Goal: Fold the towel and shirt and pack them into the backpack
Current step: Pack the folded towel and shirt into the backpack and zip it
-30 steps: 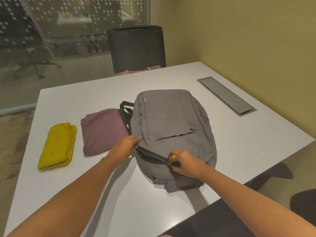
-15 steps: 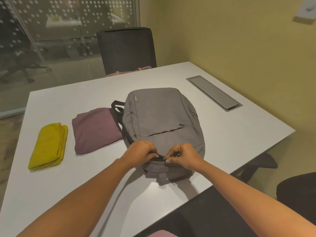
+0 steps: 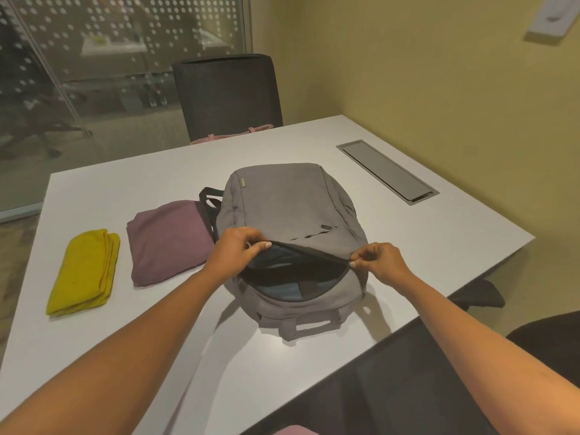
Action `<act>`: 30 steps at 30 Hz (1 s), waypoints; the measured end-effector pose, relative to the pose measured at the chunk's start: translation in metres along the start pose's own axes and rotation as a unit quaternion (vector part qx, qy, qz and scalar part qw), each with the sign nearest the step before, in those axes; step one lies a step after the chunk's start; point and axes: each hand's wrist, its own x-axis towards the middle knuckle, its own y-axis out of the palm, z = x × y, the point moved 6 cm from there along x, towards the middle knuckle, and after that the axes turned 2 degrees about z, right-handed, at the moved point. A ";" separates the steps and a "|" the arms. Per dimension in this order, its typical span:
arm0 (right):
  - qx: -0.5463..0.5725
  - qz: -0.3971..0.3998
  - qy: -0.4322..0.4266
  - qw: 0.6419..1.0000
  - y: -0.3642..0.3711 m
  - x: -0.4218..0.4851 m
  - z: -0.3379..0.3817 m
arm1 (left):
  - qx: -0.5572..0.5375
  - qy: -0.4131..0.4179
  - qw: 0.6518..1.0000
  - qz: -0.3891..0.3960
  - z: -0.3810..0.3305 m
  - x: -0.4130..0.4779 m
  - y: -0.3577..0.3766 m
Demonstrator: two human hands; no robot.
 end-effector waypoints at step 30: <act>0.107 -0.111 0.046 0.987 -0.029 0.085 -0.013 | -0.065 0.014 0.995 0.071 -0.037 0.044 0.004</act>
